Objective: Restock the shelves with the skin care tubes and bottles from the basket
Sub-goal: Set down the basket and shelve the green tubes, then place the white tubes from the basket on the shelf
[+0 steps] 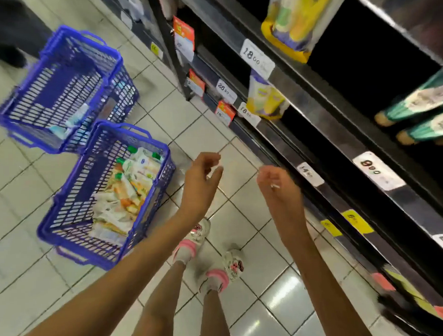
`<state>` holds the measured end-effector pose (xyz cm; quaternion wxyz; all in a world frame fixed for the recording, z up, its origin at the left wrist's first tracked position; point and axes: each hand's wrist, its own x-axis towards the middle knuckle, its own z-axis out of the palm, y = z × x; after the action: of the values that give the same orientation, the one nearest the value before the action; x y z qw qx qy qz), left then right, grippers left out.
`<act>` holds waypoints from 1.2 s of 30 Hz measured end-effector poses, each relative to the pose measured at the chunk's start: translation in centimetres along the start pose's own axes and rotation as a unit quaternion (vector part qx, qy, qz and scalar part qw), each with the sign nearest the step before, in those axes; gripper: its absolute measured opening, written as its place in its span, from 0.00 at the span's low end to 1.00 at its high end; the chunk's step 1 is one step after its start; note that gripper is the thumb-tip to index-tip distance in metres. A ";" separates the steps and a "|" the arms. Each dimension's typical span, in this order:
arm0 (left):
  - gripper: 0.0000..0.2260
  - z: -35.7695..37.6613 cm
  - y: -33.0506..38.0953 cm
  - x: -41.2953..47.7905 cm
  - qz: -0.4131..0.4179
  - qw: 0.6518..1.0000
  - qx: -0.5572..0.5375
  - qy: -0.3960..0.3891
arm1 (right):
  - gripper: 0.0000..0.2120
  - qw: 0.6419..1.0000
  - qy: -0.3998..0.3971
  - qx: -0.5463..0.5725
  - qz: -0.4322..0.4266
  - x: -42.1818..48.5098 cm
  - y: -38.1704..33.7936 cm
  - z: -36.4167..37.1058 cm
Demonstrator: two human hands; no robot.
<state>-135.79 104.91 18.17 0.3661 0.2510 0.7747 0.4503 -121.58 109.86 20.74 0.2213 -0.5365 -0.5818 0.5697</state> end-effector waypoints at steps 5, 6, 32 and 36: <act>0.07 -10.5 -9.6 -3.2 -0.188 0.973 0.084 0.108 | 0.07 0.982 -0.169 -0.013 0.083 -0.6 0.9 10.1; 0.07 -12.1 -11.0 -3.6 -0.219 0.963 0.091 0.128 | 0.07 0.977 -0.192 -0.022 0.095 -0.6 1.1 11.8; 0.11 -19.5 -30.6 8.0 -0.410 0.895 -0.040 0.169 | 0.13 0.895 -0.307 -0.316 0.075 12.8 11.7 36.0; 0.13 -16.2 -33.6 13.5 -0.383 0.916 -0.027 0.118 | 0.16 0.850 -0.351 -0.392 0.026 17.5 15.6 38.1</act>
<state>-158.78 90.52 -10.76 0.4235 -0.1299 0.8365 0.3227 -154.58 105.48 -9.12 -0.2410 -0.3578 -0.7819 0.4500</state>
